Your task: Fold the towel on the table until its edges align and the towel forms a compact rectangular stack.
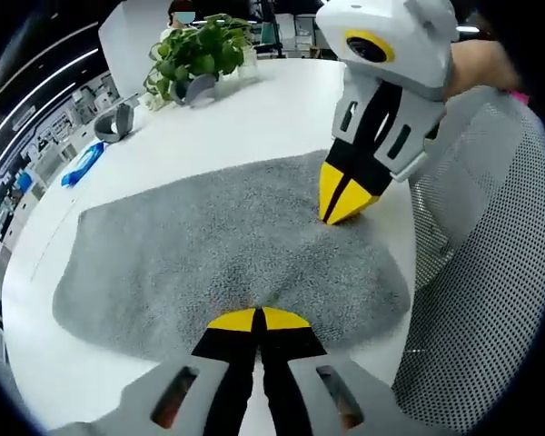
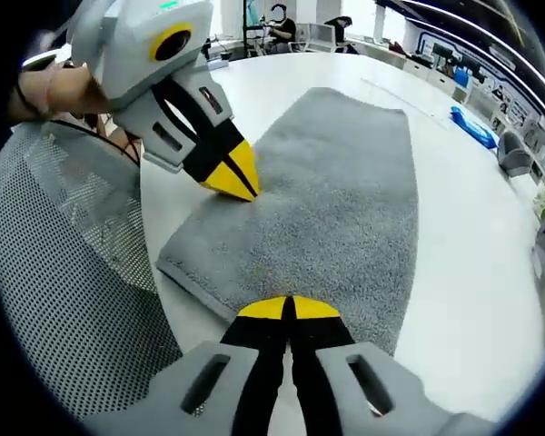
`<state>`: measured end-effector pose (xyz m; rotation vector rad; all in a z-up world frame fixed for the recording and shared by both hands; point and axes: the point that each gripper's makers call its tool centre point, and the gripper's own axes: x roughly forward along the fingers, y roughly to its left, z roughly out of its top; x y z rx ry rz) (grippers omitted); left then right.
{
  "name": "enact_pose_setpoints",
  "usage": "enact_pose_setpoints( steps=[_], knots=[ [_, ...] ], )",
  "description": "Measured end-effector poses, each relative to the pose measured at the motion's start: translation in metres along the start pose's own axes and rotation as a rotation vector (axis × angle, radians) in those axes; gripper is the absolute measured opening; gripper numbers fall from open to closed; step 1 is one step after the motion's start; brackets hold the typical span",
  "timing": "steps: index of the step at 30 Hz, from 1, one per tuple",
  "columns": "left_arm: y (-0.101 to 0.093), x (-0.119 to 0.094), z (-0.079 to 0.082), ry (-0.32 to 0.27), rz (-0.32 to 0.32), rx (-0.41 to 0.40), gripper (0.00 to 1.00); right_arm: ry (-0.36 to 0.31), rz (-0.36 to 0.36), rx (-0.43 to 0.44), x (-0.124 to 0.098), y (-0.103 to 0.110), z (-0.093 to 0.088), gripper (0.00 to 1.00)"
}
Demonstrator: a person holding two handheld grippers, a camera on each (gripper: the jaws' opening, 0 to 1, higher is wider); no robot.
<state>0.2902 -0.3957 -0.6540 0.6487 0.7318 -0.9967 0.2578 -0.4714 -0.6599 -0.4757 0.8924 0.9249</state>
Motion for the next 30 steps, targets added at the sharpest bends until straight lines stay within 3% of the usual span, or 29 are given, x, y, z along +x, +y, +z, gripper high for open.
enact_pose_setpoints(
  steps=[21,22,24,25,27,30],
  knots=[
    [0.016,-0.005,-0.002,0.019,0.075,-0.015,0.01,0.024,0.043,-0.079,0.007,0.023,0.009,0.00],
    [0.024,-0.008,0.008,-0.037,0.114,-0.041,0.01,0.017,0.049,-0.074,0.008,0.025,0.011,0.00],
    [0.025,-0.013,0.022,-0.123,0.102,-0.145,0.01,-0.004,0.073,-0.053,0.010,0.032,0.014,0.00],
    [0.026,-0.015,0.022,-0.135,0.091,-0.192,0.01,-0.010,0.078,-0.053,0.011,0.035,0.015,0.00],
    [0.026,-0.016,0.017,-0.118,0.082,-0.211,0.01,-0.020,0.079,-0.062,0.013,0.042,0.018,0.00],
    [0.025,-0.013,0.008,-0.070,0.090,-0.156,0.01,-0.037,0.086,-0.075,0.016,0.049,0.022,0.00]
  ],
)
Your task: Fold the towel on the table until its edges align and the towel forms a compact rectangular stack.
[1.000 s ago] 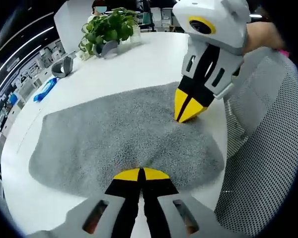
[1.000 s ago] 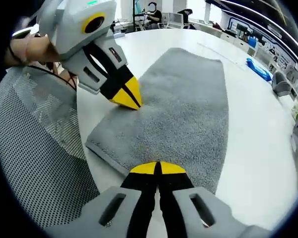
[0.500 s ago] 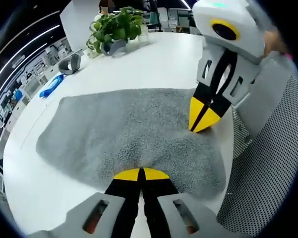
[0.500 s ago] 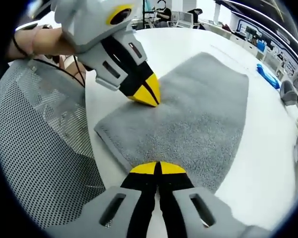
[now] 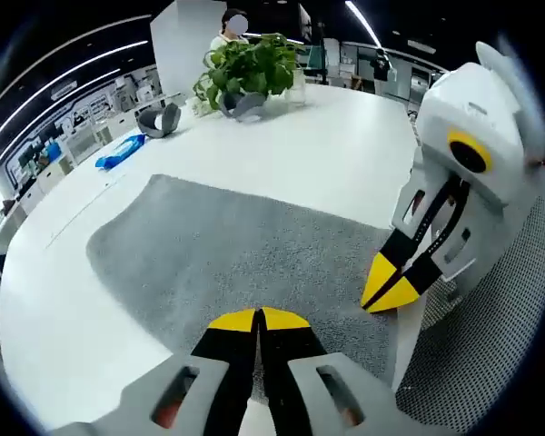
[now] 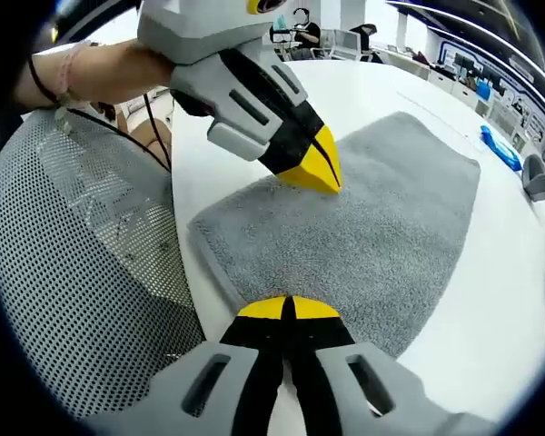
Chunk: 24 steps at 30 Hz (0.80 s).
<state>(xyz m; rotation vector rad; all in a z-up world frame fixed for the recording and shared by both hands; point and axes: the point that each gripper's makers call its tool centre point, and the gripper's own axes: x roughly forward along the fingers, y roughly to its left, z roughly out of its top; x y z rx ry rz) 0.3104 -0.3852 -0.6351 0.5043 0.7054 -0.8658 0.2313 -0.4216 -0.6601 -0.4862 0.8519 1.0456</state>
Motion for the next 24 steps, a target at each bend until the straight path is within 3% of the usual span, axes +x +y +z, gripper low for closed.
enact_pose_setpoints(
  steps=[18,21,24],
  knots=[
    [-0.003,0.008,-0.014,0.042,-0.019,-0.023,0.01,-0.017,0.075,-0.046,0.011,0.022,0.014,0.00],
    [-0.004,0.012,-0.014,0.024,-0.026,0.024,0.01,-0.029,0.087,-0.058,0.012,0.024,0.016,0.00],
    [-0.003,0.012,-0.014,0.013,-0.027,0.018,0.01,-0.052,0.098,-0.042,0.012,0.024,0.016,0.00]
  ],
)
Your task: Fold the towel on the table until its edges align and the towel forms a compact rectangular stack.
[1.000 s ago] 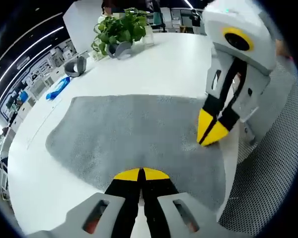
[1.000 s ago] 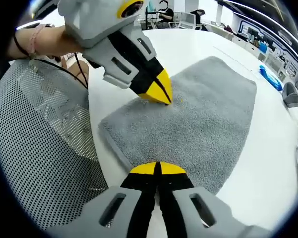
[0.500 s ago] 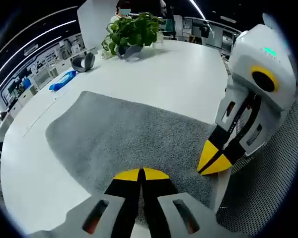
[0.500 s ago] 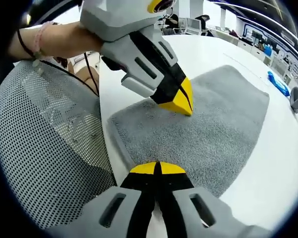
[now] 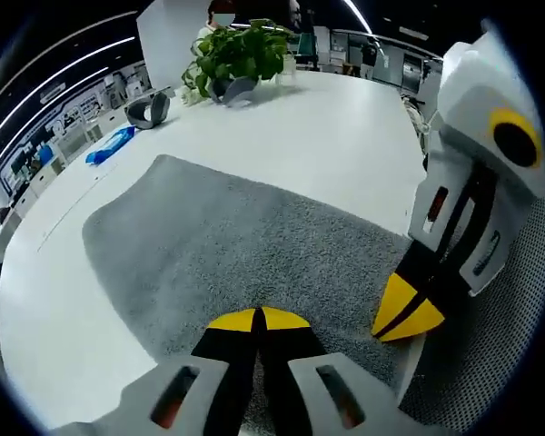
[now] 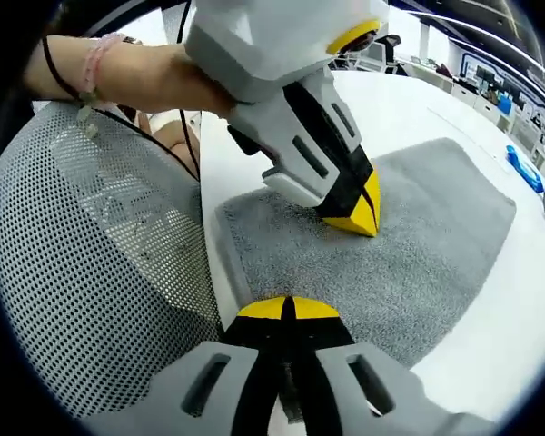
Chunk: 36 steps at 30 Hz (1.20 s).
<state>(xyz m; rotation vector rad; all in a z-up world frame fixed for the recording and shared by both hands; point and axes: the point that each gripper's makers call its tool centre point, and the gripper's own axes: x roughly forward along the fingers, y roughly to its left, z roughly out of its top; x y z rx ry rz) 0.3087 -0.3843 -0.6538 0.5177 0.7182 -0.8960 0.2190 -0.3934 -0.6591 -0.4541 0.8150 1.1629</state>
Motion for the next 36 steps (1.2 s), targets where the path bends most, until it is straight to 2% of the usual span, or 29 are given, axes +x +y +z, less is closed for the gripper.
enact_pose_setpoints(
  steps=[2,4,6,8,10,13,15,21,22,25,26,27,28,29,31,33,36],
  knots=[
    [0.001,0.001,0.001,-0.015,-0.002,0.007,0.01,-0.023,0.009,-0.016,0.000,0.000,0.001,0.00],
    [0.002,0.002,0.002,-0.036,-0.005,0.016,0.01,-0.054,0.050,-0.037,-0.003,0.000,0.002,0.00],
    [0.003,0.003,0.003,-0.055,-0.005,0.012,0.01,-0.058,0.067,0.077,-0.009,-0.007,0.000,0.00],
    [0.004,0.003,0.003,-0.068,-0.006,0.002,0.01,-0.040,0.045,0.034,-0.015,-0.018,-0.007,0.00],
    [0.005,0.003,0.004,-0.069,-0.003,0.008,0.01,-0.025,0.041,-0.050,-0.024,-0.024,-0.014,0.00],
    [0.004,0.003,0.005,-0.057,0.012,0.061,0.01,0.050,0.025,-0.178,-0.038,-0.032,-0.033,0.00],
    [0.006,0.004,0.005,-0.055,0.018,0.069,0.01,0.036,0.026,-0.211,-0.043,-0.031,-0.039,0.00],
    [0.008,0.004,0.005,-0.056,0.025,0.057,0.01,0.047,0.013,-0.189,-0.051,-0.033,-0.052,0.00],
    [0.008,0.004,0.005,-0.055,0.025,0.053,0.01,0.057,0.013,-0.204,-0.050,-0.032,-0.053,0.00],
    [0.007,0.001,0.008,-0.046,0.017,0.050,0.01,0.085,0.005,-0.326,-0.050,-0.031,-0.052,0.00],
    [0.005,-0.001,0.010,-0.046,0.010,0.060,0.01,0.087,0.001,-0.317,-0.050,-0.030,-0.052,0.00],
    [-0.001,-0.005,0.018,-0.070,-0.017,0.090,0.01,0.086,-0.001,-0.310,-0.049,-0.030,-0.052,0.00],
    [-0.009,-0.008,0.029,-0.120,-0.049,0.106,0.01,0.085,-0.006,-0.311,-0.049,-0.031,-0.052,0.00],
    [-0.025,-0.014,0.045,-0.190,-0.112,0.122,0.01,0.083,-0.009,-0.313,-0.049,-0.032,-0.052,0.00],
    [-0.050,-0.022,0.061,-0.250,-0.199,0.153,0.01,0.079,-0.010,-0.308,-0.050,-0.032,-0.051,0.00],
    [-0.074,-0.025,0.063,-0.250,-0.272,0.228,0.01,0.071,-0.015,-0.311,-0.054,-0.034,-0.049,0.02],
    [-0.094,-0.018,0.047,-0.175,-0.323,0.334,0.02,0.047,-0.008,-0.343,-0.059,-0.031,-0.044,0.10]
  ],
)
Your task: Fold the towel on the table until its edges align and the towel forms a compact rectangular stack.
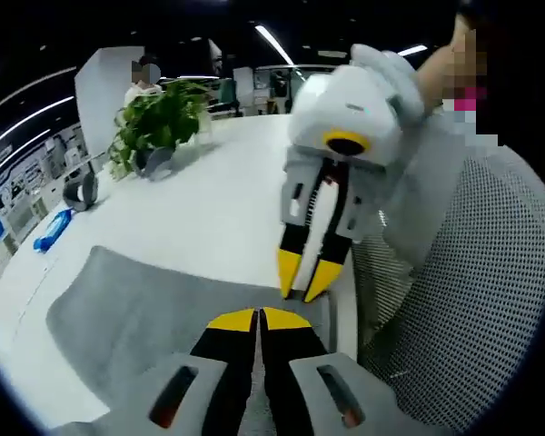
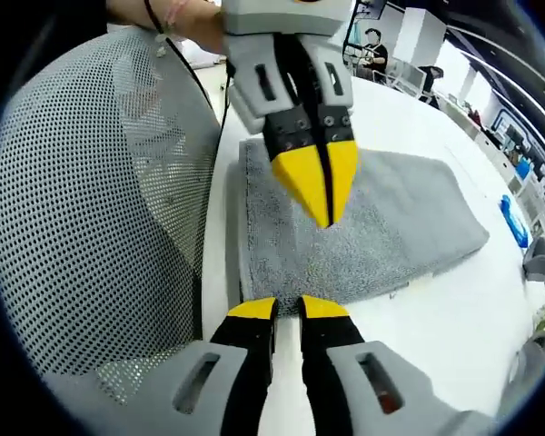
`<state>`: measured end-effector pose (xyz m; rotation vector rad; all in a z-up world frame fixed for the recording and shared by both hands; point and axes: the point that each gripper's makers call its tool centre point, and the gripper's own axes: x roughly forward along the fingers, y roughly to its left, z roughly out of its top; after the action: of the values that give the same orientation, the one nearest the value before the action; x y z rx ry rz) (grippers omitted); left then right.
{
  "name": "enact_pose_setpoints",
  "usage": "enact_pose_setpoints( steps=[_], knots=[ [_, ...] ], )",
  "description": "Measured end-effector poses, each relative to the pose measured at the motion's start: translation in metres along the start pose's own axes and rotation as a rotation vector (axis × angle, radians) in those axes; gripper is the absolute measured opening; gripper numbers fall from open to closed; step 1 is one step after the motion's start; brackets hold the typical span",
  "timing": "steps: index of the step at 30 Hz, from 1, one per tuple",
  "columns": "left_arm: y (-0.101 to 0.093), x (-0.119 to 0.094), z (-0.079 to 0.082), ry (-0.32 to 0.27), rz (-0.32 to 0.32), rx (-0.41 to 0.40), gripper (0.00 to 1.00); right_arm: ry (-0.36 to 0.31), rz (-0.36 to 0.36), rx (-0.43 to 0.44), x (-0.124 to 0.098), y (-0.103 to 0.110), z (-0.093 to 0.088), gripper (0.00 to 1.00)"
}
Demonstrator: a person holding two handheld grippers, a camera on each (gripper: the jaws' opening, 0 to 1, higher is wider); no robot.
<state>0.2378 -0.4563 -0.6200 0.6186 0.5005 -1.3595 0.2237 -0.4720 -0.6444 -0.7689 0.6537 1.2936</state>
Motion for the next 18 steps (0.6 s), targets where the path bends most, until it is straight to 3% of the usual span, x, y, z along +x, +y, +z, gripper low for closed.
enact_pose_setpoints(
  steps=[3,5,7,8,11,14,18],
  knots=[
    [0.002,0.007,-0.023,0.102,0.010,0.020,0.01,-0.023,0.051,-0.043,-0.004,0.014,0.003,0.08],
    [0.008,0.010,-0.043,0.170,0.026,-0.003,0.01,-0.019,0.048,-0.062,-0.003,0.018,0.002,0.12],
    [0.009,0.011,-0.035,0.085,0.016,-0.074,0.01,-0.013,0.059,-0.075,-0.001,0.021,0.003,0.15],
    [0.010,0.010,-0.039,0.099,0.017,-0.122,0.01,-0.009,0.063,-0.074,0.001,0.022,0.004,0.15],
    [0.009,0.010,-0.039,0.093,0.020,-0.084,0.01,0.004,0.065,-0.116,0.006,0.024,0.006,0.14],
    [0.010,0.010,-0.038,0.091,0.026,-0.099,0.01,0.057,0.048,-0.186,0.013,0.021,0.001,0.12],
    [0.010,0.009,-0.037,0.101,0.026,-0.118,0.01,0.060,0.042,-0.180,0.018,0.021,0.001,0.11]
  ],
)
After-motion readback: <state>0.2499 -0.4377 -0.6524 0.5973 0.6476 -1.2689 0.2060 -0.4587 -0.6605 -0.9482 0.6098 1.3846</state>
